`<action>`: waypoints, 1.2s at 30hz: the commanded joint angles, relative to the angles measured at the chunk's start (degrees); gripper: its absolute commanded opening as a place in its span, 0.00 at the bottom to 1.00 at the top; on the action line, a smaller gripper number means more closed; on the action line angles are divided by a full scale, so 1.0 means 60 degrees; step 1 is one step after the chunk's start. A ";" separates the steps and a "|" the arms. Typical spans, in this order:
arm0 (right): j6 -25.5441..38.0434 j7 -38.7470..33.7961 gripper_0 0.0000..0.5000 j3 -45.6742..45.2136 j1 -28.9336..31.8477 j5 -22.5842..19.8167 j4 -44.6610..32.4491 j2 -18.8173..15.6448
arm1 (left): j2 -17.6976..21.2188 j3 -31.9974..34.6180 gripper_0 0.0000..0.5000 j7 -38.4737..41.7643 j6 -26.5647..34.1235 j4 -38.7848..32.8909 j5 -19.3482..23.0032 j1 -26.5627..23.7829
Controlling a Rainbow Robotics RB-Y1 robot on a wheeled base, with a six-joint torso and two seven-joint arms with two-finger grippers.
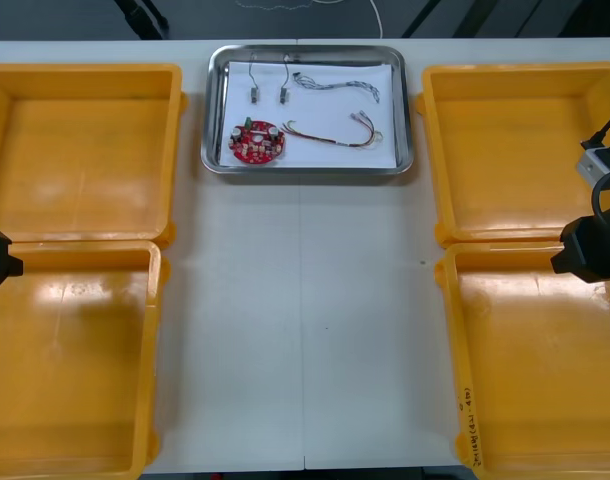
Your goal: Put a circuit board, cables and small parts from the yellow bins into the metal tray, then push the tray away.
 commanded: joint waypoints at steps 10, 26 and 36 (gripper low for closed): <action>0.0033 0.0361 0.96 -0.0632 0.0282 0.1303 -0.0269 0.0677 | 0.0395 0.0224 1.00 -0.0948 0.0057 -0.0064 0.0005 0.0166; 0.0033 0.0654 0.96 -0.1072 0.0516 0.1435 -0.0269 0.1087 | 0.0395 0.0224 1.00 -0.0948 0.0057 -0.0064 0.0005 0.0166; 0.0033 0.0771 0.96 -0.1072 0.0516 0.1347 -0.0269 0.1146 | 0.0395 0.0224 1.00 -0.0948 0.0057 -0.0064 0.0005 0.0166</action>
